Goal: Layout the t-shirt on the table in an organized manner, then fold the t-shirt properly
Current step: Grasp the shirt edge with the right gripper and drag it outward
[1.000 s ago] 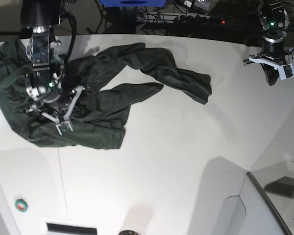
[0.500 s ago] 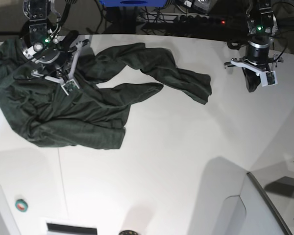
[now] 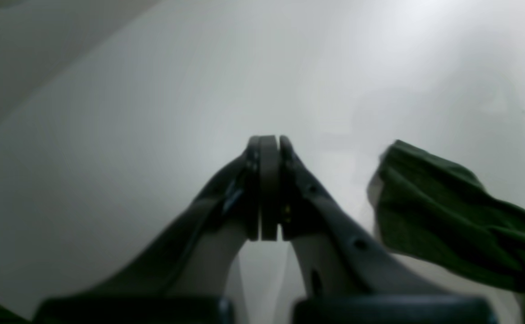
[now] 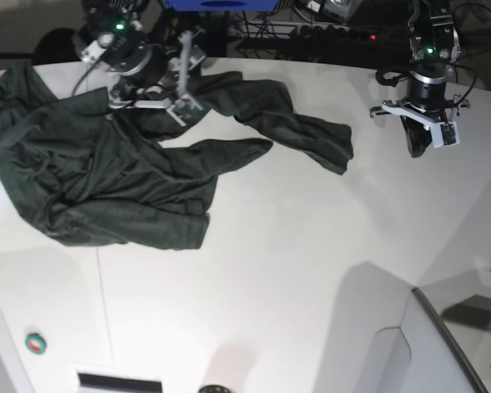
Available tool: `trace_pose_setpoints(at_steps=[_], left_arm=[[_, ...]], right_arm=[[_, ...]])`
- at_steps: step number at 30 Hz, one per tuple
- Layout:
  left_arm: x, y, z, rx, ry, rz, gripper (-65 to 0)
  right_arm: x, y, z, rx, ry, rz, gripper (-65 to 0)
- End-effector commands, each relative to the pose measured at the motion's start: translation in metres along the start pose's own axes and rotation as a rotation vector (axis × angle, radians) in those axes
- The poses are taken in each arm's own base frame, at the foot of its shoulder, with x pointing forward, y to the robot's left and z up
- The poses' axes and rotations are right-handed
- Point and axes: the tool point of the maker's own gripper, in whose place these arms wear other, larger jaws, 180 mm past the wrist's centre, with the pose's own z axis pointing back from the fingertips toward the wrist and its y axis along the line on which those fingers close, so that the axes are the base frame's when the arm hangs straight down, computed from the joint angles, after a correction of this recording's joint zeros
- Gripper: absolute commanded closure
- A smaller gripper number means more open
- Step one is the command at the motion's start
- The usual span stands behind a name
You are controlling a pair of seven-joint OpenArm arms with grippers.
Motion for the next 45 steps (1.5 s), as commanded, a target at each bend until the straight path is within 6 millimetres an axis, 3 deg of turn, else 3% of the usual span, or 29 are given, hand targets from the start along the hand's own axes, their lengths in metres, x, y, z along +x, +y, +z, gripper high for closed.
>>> trace_pose_setpoints(at_steps=[1, 4, 13, 14, 16, 19, 21, 24, 30, 35, 39, 42, 45], left_arm=[[0.012, 0.004, 0.000, 0.005, -0.040, -0.017, 0.0], [0.010, 0.012, 0.003, 0.017, -0.035, -0.028, 0.0], [-0.014, 0.110, 0.026, 0.251, 0.030, -0.015, 0.0], [-0.014, 0.115, 0.027, 0.256, 0.034, -0.020, 0.0], [-0.017, 0.115, 0.027, 0.238, 0.043, -0.025, 0.0], [-0.018, 0.107, 0.026, 0.191, 0.045, -0.023, 0.0], [-0.019, 0.103, 0.026, 0.174, 0.046, -0.020, 0.0], [-0.018, 0.102, 0.025, 0.172, 0.043, -0.018, 0.0], [-0.016, 0.099, 0.022, 0.166, 0.038, -0.016, 0.0], [-0.010, 0.096, 0.016, 0.158, 0.022, -0.011, 0.0], [-0.010, 0.096, 0.016, 0.158, 0.022, -0.011, 0.0], [-0.010, 0.096, 0.016, 0.158, 0.021, -0.011, 0.0], [-0.010, 0.096, 0.016, 0.158, 0.022, -0.011, 0.0]], right_arm=[[0.002, 0.004, -0.001, 0.008, -0.007, 0.010, -47.0], [0.006, 0.017, -0.011, 0.049, -0.005, 0.039, -49.7], [-0.002, 0.007, -0.045, 0.070, 0.064, 0.053, -48.9], [-0.002, 0.008, -0.048, 0.075, 0.068, 0.046, -45.6], [-0.006, 0.011, -0.051, 0.084, 0.083, 0.041, -32.4], [-0.013, 0.011, -0.050, 0.083, 0.100, 0.029, 0.0], [-0.020, 0.010, -0.044, 0.075, 0.103, 0.007, -2.7], [-0.024, 0.007, -0.021, 0.040, 0.076, -0.021, 0.0], [-0.028, -0.038, 0.033, -0.120, 0.033, -0.025, -0.3], [-0.049, -0.075, 0.047, -0.222, 0.074, -0.077, -0.2], [-0.065, -0.094, 0.057, -0.237, 0.109, -0.066, -0.2], [-0.066, -0.119, 0.065, -0.273, 0.110, -0.060, -0.2], [-0.060, -0.156, 0.077, -0.380, 0.082, -0.114, -0.2]])
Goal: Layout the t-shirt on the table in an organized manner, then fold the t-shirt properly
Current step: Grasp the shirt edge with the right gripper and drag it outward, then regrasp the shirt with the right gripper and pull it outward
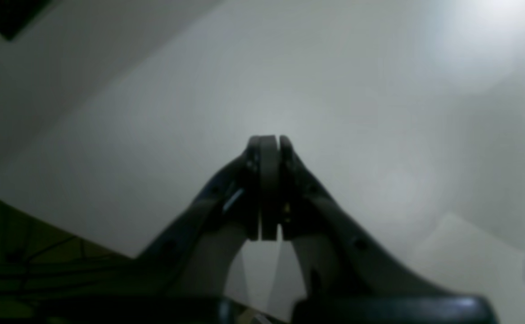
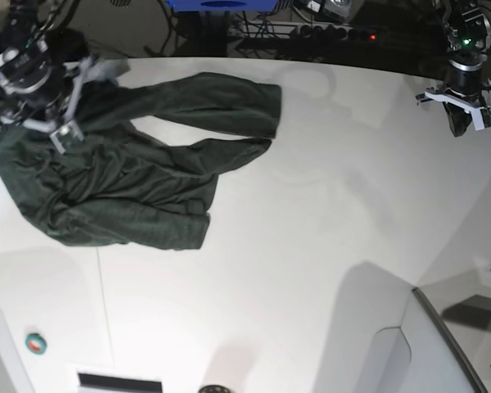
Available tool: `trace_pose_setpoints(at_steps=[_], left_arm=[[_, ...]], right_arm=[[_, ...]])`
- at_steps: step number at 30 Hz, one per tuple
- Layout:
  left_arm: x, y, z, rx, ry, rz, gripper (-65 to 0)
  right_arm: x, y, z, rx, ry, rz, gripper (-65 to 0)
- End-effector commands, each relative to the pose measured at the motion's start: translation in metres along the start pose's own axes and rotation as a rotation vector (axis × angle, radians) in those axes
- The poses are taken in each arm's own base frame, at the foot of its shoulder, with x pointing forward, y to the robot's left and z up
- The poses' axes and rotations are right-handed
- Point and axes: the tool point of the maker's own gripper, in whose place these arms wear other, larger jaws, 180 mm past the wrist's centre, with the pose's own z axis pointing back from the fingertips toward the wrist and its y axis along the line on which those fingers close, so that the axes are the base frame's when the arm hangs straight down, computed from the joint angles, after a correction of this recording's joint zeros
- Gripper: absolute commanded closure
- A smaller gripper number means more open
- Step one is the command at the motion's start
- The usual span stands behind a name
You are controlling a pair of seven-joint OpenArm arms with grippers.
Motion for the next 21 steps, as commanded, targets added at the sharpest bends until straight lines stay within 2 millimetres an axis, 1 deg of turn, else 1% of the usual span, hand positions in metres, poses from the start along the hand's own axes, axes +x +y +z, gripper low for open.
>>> trace_pose_setpoints(at_steps=[1, 2, 4, 5, 6, 7, 8, 10, 12, 14, 15, 17, 19, 20, 21], left_arm=[[0.012, 0.006, 0.001, 0.008, -0.038, -0.011, 0.0], [0.012, 0.006, 0.001, 0.008, -0.038, -0.011, 0.0], [0.011, 0.006, 0.001, 0.008, -0.037, -0.011, 0.0], [0.011, 0.006, 0.001, 0.008, -0.037, -0.011, 0.0], [0.011, 0.006, 0.001, 0.008, -0.036, -0.009, 0.0], [0.012, 0.006, 0.001, 0.008, -0.038, -0.010, 0.0], [0.012, 0.006, 0.001, 0.008, -0.038, -0.010, 0.0], [0.009, 0.006, 0.002, 0.008, -0.031, -0.008, 0.0], [0.005, 0.004, 0.004, 0.006, -0.024, -0.002, 0.0], [0.004, 0.004, 0.004, 0.006, -0.022, -0.002, 0.0], [0.004, 0.004, 0.004, 0.006, -0.022, -0.002, 0.0], [0.004, 0.003, 0.004, 0.006, -0.021, 0.000, 0.0], [0.005, 0.002, 0.003, 0.006, -0.025, 0.003, 0.0], [0.004, 0.000, 0.003, 0.006, -0.025, 0.013, 0.0], [0.002, -0.002, 0.003, 0.005, -0.022, 0.020, 0.0]], right_arm=[[0.015, -0.022, 0.004, -0.059, -0.046, -0.008, -0.2], [0.022, -0.032, 0.003, -0.084, -0.058, -0.031, -0.2], [0.035, -0.060, 0.001, -0.147, -0.058, -0.083, -0.6], [0.038, -0.070, -0.005, -0.158, -0.041, -0.108, -0.9], [0.038, -0.075, -0.013, -0.154, -0.011, -0.125, -1.2], [0.036, -0.076, -0.022, -0.138, 0.027, -0.139, -3.2], [0.030, -0.078, -0.030, -0.124, 0.067, -0.143, -7.2], [0.019, -0.075, -0.040, -0.096, 0.107, -0.141, -21.2], [0.019, -0.072, -0.042, -0.088, 0.092, -0.140, -34.1], [0.010, -0.064, -0.038, -0.080, 0.092, -0.130, -43.5], [0.008, -0.058, -0.034, -0.078, 0.086, -0.125, -44.9], [0.008, -0.031, -0.027, -0.038, 0.080, -0.097, -43.7], [0.009, 0.003, -0.023, 0.029, 0.075, -0.049, -43.2], [0.010, 0.023, -0.023, 0.075, 0.070, -0.028, -43.2], [0.014, 0.038, -0.024, 0.111, 0.056, -0.013, -43.2]])
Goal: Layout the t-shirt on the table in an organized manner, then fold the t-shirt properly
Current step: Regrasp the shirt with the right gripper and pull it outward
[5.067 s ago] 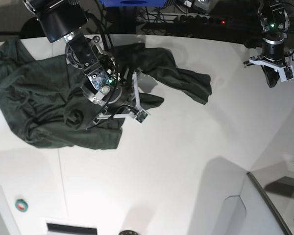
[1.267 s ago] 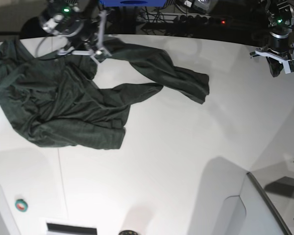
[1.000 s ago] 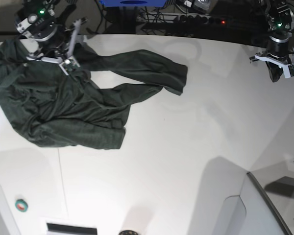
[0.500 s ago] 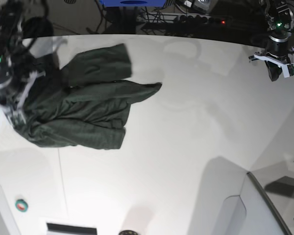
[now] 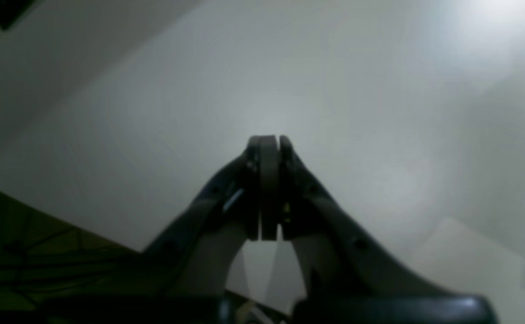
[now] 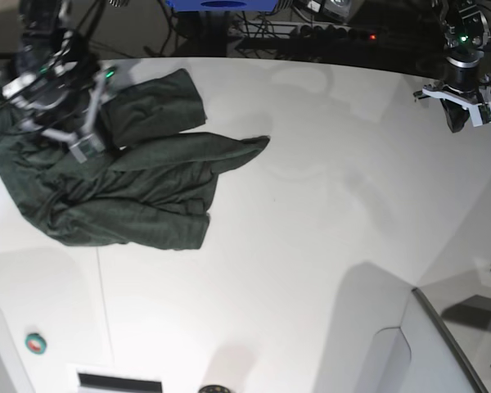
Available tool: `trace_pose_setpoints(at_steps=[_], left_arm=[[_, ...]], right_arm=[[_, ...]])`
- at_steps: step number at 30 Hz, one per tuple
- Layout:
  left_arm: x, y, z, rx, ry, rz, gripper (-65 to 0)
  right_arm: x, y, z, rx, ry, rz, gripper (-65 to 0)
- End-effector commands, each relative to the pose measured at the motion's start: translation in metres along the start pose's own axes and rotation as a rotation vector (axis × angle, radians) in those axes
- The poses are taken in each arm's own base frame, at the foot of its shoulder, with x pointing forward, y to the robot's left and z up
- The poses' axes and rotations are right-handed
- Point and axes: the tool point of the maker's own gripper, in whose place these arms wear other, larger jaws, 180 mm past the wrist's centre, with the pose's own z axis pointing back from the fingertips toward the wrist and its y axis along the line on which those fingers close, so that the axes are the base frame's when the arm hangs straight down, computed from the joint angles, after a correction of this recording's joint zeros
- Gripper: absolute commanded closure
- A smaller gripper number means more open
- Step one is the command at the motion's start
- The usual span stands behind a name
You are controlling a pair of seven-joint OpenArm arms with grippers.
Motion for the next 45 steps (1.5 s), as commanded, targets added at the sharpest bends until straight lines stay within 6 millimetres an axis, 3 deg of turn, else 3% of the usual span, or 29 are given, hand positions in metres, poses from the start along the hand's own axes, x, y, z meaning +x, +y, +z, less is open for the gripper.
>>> trace_pose_setpoints(at_steps=[1, 4, 9, 15, 16, 17, 19, 20, 22, 25, 27, 29, 32, 37, 39, 41, 43, 45], left_arm=[[0.010, 0.003, 0.001, 0.005, -0.036, -0.002, 0.0], [0.009, 0.000, 0.001, 0.002, -0.036, 0.006, 0.0], [0.006, 0.000, 0.002, 0.003, -0.030, 0.008, 0.0], [0.004, 0.001, 0.004, 0.005, -0.028, 0.005, 0.0], [0.004, 0.001, 0.004, 0.005, -0.028, 0.005, 0.0], [0.004, 0.001, 0.004, 0.005, -0.028, 0.005, 0.0], [0.005, 0.001, 0.004, 0.005, -0.030, 0.004, 0.0], [0.006, 0.001, 0.003, 0.005, -0.031, 0.005, 0.0], [0.007, 0.001, 0.003, 0.005, -0.033, 0.006, 0.0], [0.007, 0.001, 0.002, 0.004, -0.033, 0.007, 0.0], [0.008, 0.001, 0.002, 0.004, -0.034, 0.006, 0.0], [0.008, -0.001, 0.002, 0.002, -0.036, 0.007, 0.0], [0.005, -0.008, 0.002, -0.018, -0.026, -0.004, 0.0], [-0.007, -0.023, 0.006, -0.066, 0.004, -0.025, 0.0], [-0.008, -0.032, 0.005, -0.088, 0.007, -0.028, 0.0], [-0.009, -0.041, 0.005, -0.112, 0.011, -0.032, 0.0], [-0.007, -0.051, 0.005, -0.136, 0.007, -0.035, 0.0], [-0.004, -0.061, 0.005, -0.160, -0.002, -0.035, 0.0]], right_arm=[[0.016, 0.006, 0.001, 0.013, -0.060, 0.013, -43.2], [0.019, 0.034, -0.011, 0.090, -0.066, 0.001, -43.8], [0.020, 0.052, -0.038, 0.168, -0.059, -0.019, -44.0], [0.003, 0.074, -0.058, 0.248, -0.001, -0.040, -42.2], [0.003, 0.078, -0.059, 0.257, 0.001, -0.032, -38.7], [0.003, 0.082, -0.058, 0.266, 0.002, -0.013, -30.8], [-0.004, 0.087, -0.052, 0.268, 0.006, -0.005, -3.8], [-0.006, 0.087, -0.047, 0.258, 0.001, -0.003, 0.0], [-0.004, 0.079, -0.029, 0.217, -0.033, 0.008, -5.4], [0.013, 0.060, 0.006, 0.128, -0.114, 0.031, 0.0], [0.029, 0.045, 0.028, 0.062, -0.173, 0.049, -1.1], [0.036, 0.025, 0.035, 0.005, -0.179, 0.059, -0.8], [0.040, -0.037, 0.036, -0.136, -0.144, 0.044, -0.8], [0.051, -0.143, 0.057, -0.367, -0.151, -0.051, -0.8], [0.062, -0.171, 0.053, -0.391, -0.152, -0.090, -2.0], [0.066, -0.182, 0.041, -0.374, -0.122, -0.120, -7.2], [0.063, -0.183, 0.034, -0.358, -0.079, -0.121, -18.8], [0.070, -0.172, 0.034, -0.342, -0.089, -0.091, -33.9]])
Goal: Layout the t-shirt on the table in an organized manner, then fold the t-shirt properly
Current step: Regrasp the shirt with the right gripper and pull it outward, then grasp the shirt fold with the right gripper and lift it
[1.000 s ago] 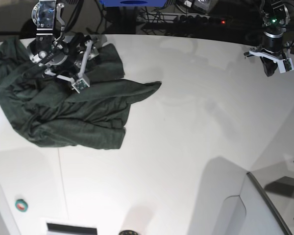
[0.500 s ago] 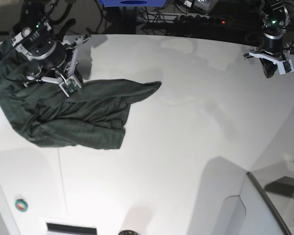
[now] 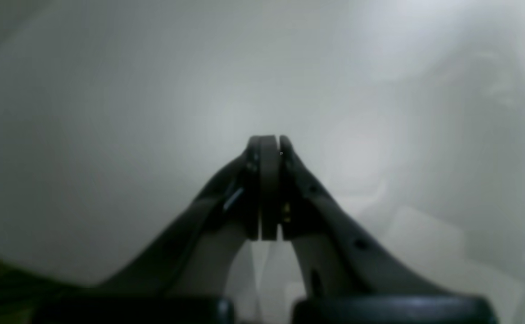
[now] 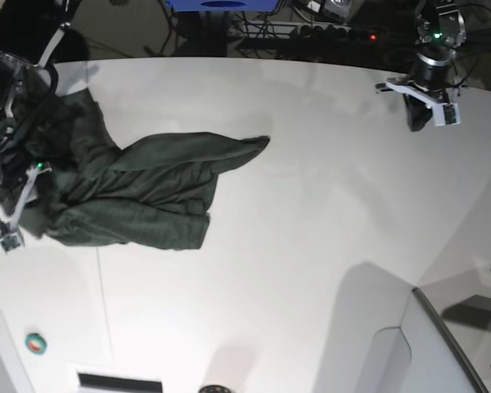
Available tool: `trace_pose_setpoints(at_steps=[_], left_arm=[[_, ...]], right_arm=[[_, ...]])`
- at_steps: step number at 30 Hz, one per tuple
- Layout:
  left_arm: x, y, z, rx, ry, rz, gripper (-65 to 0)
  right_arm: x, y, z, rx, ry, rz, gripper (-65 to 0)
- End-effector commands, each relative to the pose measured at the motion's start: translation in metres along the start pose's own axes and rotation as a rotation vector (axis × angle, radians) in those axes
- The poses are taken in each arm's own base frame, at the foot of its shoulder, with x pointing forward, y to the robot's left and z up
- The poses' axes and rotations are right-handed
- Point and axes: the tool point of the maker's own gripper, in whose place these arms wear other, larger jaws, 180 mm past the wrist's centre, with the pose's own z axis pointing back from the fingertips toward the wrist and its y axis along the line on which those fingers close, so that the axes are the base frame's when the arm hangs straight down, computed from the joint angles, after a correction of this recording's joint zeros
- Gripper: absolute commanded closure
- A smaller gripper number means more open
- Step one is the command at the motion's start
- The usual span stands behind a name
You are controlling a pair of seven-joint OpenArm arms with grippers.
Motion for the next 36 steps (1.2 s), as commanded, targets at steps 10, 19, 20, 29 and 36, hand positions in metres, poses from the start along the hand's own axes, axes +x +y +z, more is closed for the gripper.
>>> trace_pose_setpoints(at_steps=[10, 19, 20, 29, 36], left_arm=[[-0.003, -0.063, -0.004, -0.167, -0.001, -0.035, -28.6], [-0.009, -0.073, -0.003, -0.191, 0.013, -0.031, -16.1], [-0.010, -0.071, -0.002, -0.186, 0.016, -0.032, -13.8], [-0.017, -0.054, 0.003, -0.162, 0.038, -0.054, 0.0], [-0.013, -0.055, 0.001, -0.162, 0.027, -0.047, 0.0]], right_arm=[[0.037, 0.213, 0.036, 0.440, -0.288, 0.308, -47.3], [0.064, 0.277, 0.022, 0.544, -0.277, 0.325, -44.4], [0.067, 0.280, 0.019, 0.551, -0.271, 0.322, -42.9], [0.032, 0.300, 0.002, 0.607, -0.158, 0.339, -11.9], [-0.017, 0.317, 0.011, 0.657, -0.079, 0.338, -3.6]])
